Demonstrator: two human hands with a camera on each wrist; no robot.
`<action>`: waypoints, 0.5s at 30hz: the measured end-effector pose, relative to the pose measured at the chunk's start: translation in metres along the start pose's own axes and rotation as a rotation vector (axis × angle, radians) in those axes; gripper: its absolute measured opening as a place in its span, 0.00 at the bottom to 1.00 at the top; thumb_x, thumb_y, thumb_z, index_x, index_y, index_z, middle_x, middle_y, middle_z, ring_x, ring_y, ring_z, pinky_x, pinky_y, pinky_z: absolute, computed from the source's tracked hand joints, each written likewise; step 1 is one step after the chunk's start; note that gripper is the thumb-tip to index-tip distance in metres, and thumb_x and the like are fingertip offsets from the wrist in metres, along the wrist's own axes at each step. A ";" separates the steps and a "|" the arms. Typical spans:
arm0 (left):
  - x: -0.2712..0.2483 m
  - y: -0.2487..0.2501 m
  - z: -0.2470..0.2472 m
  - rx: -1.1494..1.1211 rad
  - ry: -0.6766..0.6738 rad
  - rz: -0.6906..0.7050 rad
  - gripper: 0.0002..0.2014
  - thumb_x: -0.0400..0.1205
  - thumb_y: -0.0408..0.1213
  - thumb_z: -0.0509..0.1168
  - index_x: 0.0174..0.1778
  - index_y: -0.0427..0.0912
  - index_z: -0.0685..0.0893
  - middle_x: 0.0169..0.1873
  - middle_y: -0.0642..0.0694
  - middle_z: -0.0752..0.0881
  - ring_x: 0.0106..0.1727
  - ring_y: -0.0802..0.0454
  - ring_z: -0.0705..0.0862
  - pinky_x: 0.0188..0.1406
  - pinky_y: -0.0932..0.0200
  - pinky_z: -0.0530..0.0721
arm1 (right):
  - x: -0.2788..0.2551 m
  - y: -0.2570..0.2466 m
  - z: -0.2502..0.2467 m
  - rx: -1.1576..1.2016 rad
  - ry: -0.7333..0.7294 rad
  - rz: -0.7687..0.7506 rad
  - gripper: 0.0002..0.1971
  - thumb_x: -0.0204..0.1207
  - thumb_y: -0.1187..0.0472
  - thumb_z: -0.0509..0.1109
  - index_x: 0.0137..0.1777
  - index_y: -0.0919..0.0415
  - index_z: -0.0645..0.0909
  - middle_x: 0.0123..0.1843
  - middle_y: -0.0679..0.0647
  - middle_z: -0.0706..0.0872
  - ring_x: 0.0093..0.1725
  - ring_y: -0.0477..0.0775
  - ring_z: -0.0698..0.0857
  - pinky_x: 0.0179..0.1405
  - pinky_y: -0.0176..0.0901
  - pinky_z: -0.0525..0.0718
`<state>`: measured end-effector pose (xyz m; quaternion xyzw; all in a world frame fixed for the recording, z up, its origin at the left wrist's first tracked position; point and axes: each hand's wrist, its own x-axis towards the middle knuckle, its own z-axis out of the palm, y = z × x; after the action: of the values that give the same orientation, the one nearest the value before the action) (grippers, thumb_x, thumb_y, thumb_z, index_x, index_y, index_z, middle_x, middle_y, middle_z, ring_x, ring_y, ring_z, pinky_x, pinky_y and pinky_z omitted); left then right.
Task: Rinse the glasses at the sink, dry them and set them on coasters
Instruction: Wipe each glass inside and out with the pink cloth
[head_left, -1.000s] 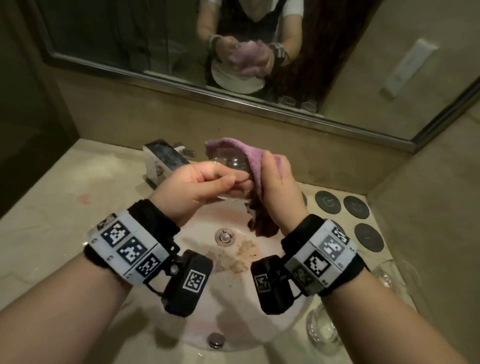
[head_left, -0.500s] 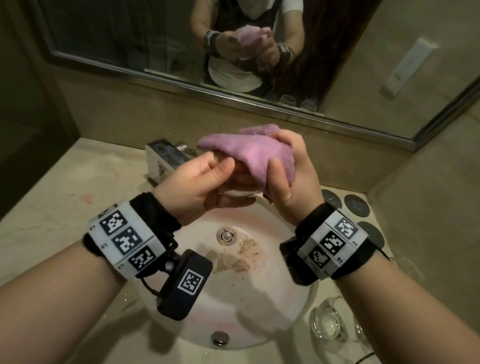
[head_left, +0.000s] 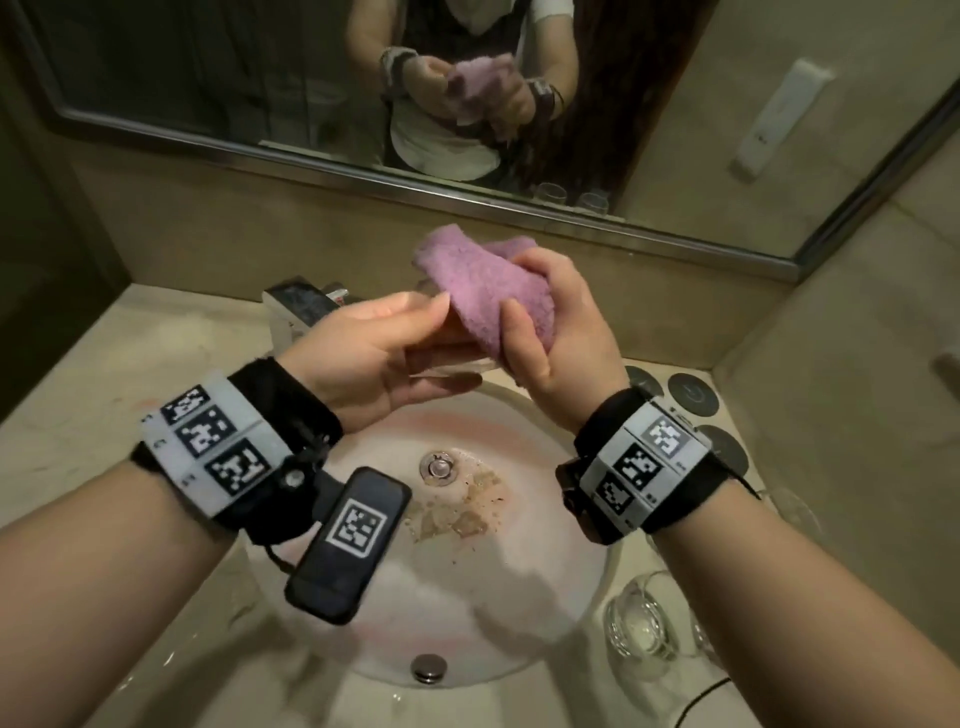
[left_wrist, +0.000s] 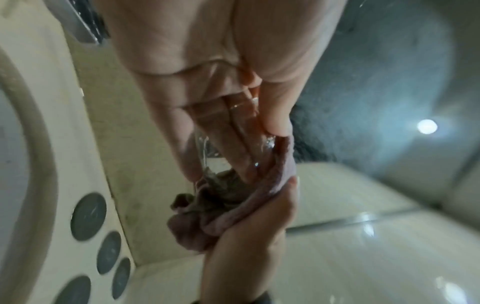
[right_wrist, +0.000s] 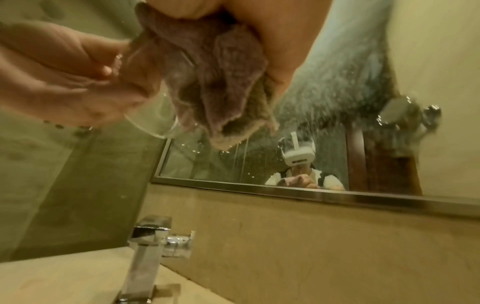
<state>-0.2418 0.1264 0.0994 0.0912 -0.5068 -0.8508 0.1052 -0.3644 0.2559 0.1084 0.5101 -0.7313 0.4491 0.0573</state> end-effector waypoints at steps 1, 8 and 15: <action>0.000 -0.002 0.002 0.027 -0.002 0.018 0.23 0.75 0.41 0.62 0.62 0.29 0.77 0.50 0.38 0.89 0.51 0.45 0.89 0.51 0.50 0.88 | -0.003 0.002 0.000 0.007 0.032 -0.028 0.27 0.74 0.38 0.57 0.66 0.54 0.72 0.59 0.51 0.78 0.51 0.43 0.79 0.49 0.34 0.80; -0.001 0.006 0.006 0.876 -0.125 0.400 0.05 0.78 0.43 0.65 0.46 0.54 0.84 0.43 0.59 0.90 0.50 0.66 0.86 0.53 0.73 0.79 | 0.005 -0.004 0.002 0.639 -0.089 0.792 0.17 0.79 0.46 0.59 0.52 0.54 0.87 0.49 0.58 0.89 0.48 0.56 0.89 0.41 0.47 0.85; 0.009 -0.005 0.008 0.394 0.377 0.253 0.29 0.68 0.59 0.73 0.61 0.59 0.69 0.70 0.46 0.70 0.65 0.57 0.78 0.64 0.53 0.80 | 0.008 -0.009 0.027 0.762 0.076 0.773 0.22 0.76 0.40 0.59 0.60 0.54 0.81 0.61 0.59 0.84 0.59 0.58 0.85 0.56 0.62 0.85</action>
<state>-0.2533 0.1333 0.0980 0.2023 -0.6408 -0.6844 0.2827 -0.3509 0.2306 0.1019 0.1719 -0.6484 0.6889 -0.2748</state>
